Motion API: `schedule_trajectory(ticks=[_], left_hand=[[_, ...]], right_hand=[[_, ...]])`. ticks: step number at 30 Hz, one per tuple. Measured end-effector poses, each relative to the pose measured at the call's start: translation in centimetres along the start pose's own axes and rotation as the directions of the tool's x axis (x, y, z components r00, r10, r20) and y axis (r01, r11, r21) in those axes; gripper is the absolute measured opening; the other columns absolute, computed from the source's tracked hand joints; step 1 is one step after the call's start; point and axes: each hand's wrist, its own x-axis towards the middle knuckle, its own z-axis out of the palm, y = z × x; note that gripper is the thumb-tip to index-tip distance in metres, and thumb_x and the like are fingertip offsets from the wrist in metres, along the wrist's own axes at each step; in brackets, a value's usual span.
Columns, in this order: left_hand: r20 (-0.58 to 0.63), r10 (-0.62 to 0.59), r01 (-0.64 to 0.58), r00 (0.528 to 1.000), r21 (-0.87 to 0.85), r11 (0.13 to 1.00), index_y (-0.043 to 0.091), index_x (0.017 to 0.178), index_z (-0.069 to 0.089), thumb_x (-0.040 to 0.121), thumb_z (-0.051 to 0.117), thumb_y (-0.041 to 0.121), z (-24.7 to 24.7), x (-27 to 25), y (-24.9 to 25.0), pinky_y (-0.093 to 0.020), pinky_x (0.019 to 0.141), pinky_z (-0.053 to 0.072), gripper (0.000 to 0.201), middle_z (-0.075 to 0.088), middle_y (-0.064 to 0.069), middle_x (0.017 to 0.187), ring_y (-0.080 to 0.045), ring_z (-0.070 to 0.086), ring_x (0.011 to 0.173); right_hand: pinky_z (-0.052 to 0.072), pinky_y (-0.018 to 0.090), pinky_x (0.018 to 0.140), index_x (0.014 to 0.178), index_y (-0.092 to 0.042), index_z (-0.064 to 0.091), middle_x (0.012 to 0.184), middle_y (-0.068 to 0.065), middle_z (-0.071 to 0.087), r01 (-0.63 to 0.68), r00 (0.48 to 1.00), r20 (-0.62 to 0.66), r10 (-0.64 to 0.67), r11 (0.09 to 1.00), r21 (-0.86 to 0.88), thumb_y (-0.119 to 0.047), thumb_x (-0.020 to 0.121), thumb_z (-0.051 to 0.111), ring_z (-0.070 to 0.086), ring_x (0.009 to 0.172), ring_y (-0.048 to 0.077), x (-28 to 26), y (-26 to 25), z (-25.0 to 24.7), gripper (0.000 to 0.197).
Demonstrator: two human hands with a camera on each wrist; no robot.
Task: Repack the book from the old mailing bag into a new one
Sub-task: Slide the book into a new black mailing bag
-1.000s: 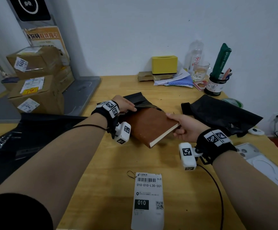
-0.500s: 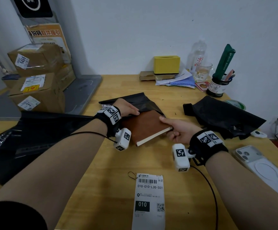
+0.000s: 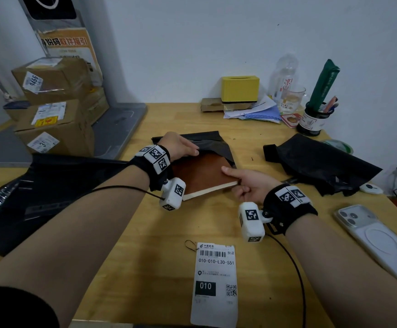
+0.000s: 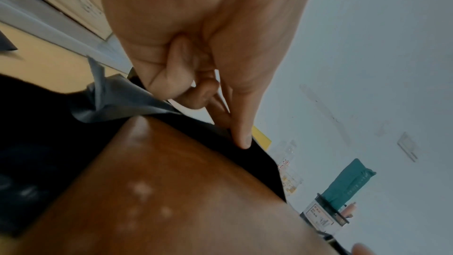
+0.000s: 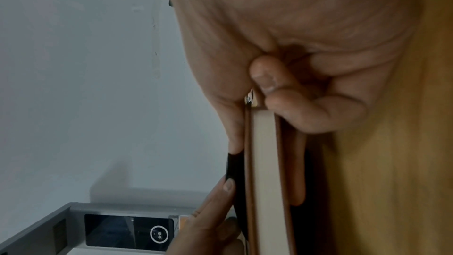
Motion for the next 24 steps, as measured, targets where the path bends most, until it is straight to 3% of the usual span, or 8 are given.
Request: schedule_trajectory(ticks=[3, 7, 9, 11, 14, 17, 20, 24], left_hand=[[0.018, -0.016, 0.016, 1.0, -0.011, 1.0, 0.018, 0.101, 0.079, 0.083, 0.079, 0.021, -0.2, -1.0, 0.5, -0.009, 0.039, 0.035, 0.018, 0.058, 0.011, 0.061, -0.002, 0.041, 0.054], [0.056, -0.018, 0.016, 0.998, 0.029, 0.999, 0.016, 0.103, 0.079, 0.083, 0.079, 0.02, -0.3, -2.1, 0.4, -0.032, 0.077, 0.055, 0.021, 0.062, 0.011, 0.062, 0.001, 0.055, 0.068], [0.081, -0.039, 0.035, 0.996, 0.044, 0.998, 0.019, 0.099, 0.079, 0.083, 0.079, 0.02, -0.4, -2.0, -0.2, -0.023, 0.048, 0.053, 0.016, 0.062, 0.006, 0.065, -0.002, 0.053, 0.058], [0.094, -0.054, 0.05, 0.994, 0.051, 0.997, 0.021, 0.094, 0.08, 0.082, 0.08, 0.023, -0.8, -2.0, -0.9, -0.018, 0.034, 0.031, 0.012, 0.056, 0.0, 0.061, -0.009, 0.039, 0.049], [0.02, -0.068, 0.067, 0.998, 0.036, 0.997, 0.02, 0.095, 0.078, 0.083, 0.078, 0.023, -1.9, -2.1, -1.9, -0.019, 0.037, 0.041, 0.012, 0.054, 0.005, 0.06, -0.006, 0.041, 0.048], [-0.098, -0.106, 0.108, 0.989, 0.014, 0.994, 0.014, 0.1, 0.077, 0.084, 0.077, 0.015, -3.0, -2.3, -3.6, -0.032, 0.081, 0.056, 0.017, 0.066, 0.005, 0.076, -0.003, 0.048, 0.059], [-0.159, -0.185, 0.185, 0.97, -0.015, 0.983, 0.011, 0.098, 0.076, 0.081, 0.079, 0.011, -3.6, -2.0, -5.8, -0.026, 0.061, 0.051, 0.017, 0.071, -0.009, 0.089, -0.011, 0.054, 0.062], [-0.174, -0.282, 0.277, 0.944, -0.053, 0.96, 0.006, 0.103, 0.063, 0.081, 0.078, 0.009, -3.6, -2.3, -7.1, -0.026, 0.054, 0.046, 0.026, 0.064, -0.01, 0.082, -0.019, 0.058, 0.061]], right_hand=[[0.028, 0.013, 0.033, 0.088, -0.012, 0.056, 0.073, 0.003, 0.065, 0.002, 1.0, -0.025, -0.001, 1.0, 0.006, -0.025, 0.089, 0.076, 0.024, 0.033, 0.004, 0.0, -0.1, 0.4, 0.025], [0.03, 0.015, 0.034, 0.09, -0.011, 0.057, 0.065, 0.0, 0.06, 0.004, 0.999, -0.045, -0.01, 0.991, -0.135, -0.026, 0.092, 0.074, 0.025, 0.034, 0.004, -0.1, -0.1, 1.0, 0.023], [0.034, 0.018, 0.037, 0.092, -0.012, 0.058, 0.06, -0.004, 0.056, -0.007, 1.0, -0.027, -0.001, 0.957, -0.29, -0.027, 0.095, 0.07, 0.027, 0.035, 0.005, -0.5, -0.1, 1.4, 0.02], [0.035, 0.021, 0.042, 0.096, -0.013, 0.059, 0.06, -0.003, 0.058, -0.011, 0.999, -0.036, -0.005, 0.895, -0.446, -0.029, 0.096, 0.069, 0.029, 0.039, 0.007, -1.2, -0.5, 1.7, 0.019], [0.043, 0.027, 0.055, 0.104, -0.009, 0.061, 0.068, 0.006, 0.06, -0.022, 0.989, -0.123, -0.076, 0.763, -0.646, -0.033, 0.093, 0.072, 0.039, 0.05, 0.013, -1.9, -1.7, 2.0, 0.029], [0.051, 0.029, 0.058, 0.102, -0.003, 0.065, 0.085, 0.014, 0.077, -0.049, 0.984, -0.149, -0.1, 0.648, -0.76, -0.038, 0.096, 0.068, 0.047, 0.052, 0.017, -2.5, -3.1, 2.2, 0.036], [0.049, 0.024, 0.052, 0.106, -0.003, 0.071, 0.084, 0.014, 0.079, -0.046, 0.977, -0.162, -0.141, 0.599, -0.799, -0.04, 0.099, 0.062, 0.045, 0.044, 0.016, -2.6, -3.8, 2.4, 0.039], [0.051, 0.025, 0.049, 0.11, -0.001, 0.058, 0.082, 0.018, 0.077, -0.03, 0.945, -0.232, -0.23, 0.646, -0.762, -0.034, 0.101, 0.06, 0.046, 0.041, 0.015, -1.8, -3.9, 2.2, 0.034]])
